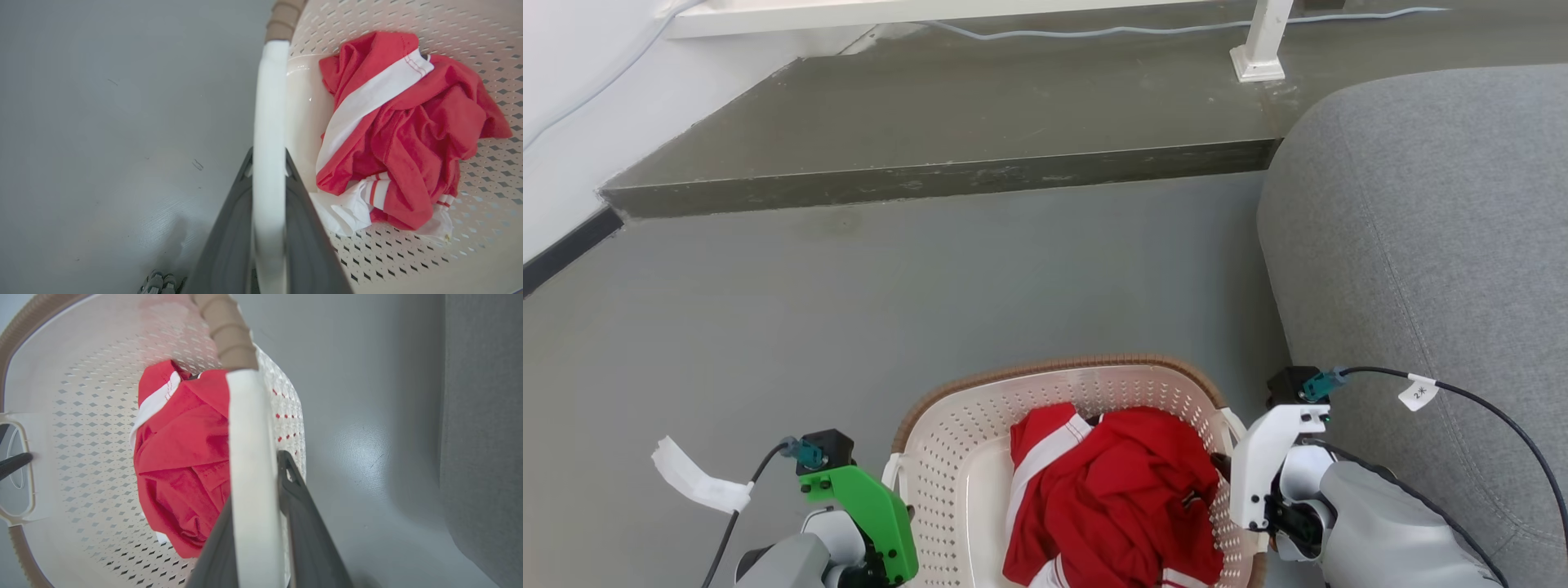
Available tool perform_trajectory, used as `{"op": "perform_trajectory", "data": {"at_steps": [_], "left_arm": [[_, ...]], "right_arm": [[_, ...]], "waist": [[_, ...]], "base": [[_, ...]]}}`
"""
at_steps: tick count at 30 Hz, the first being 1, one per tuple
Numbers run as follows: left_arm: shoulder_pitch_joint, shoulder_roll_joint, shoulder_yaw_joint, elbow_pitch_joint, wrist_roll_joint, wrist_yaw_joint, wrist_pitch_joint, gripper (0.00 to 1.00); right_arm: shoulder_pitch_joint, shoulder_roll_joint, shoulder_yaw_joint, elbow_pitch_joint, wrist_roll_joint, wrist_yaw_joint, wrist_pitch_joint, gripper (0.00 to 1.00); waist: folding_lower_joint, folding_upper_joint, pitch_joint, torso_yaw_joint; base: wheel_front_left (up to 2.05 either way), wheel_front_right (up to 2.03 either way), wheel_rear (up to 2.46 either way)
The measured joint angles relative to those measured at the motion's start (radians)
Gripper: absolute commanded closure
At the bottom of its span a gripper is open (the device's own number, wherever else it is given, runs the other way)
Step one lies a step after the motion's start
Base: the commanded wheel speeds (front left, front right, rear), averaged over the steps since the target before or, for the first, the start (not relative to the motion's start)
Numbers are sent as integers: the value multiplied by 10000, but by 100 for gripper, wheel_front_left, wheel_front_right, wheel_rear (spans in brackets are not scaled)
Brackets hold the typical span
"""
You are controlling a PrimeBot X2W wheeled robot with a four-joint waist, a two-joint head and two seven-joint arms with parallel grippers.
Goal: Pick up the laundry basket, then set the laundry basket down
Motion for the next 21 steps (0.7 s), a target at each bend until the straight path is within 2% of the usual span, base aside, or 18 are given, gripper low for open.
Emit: {"op": "perform_trajectory", "data": {"at_steps": [21], "left_arm": [[-45,42,-77,54,-161,0,209,100]], "right_arm": [[-63,-33,366,25,378,0,117,100]], "waist": [[0,0,225,-2]], "base": [[0,0,0]]}}
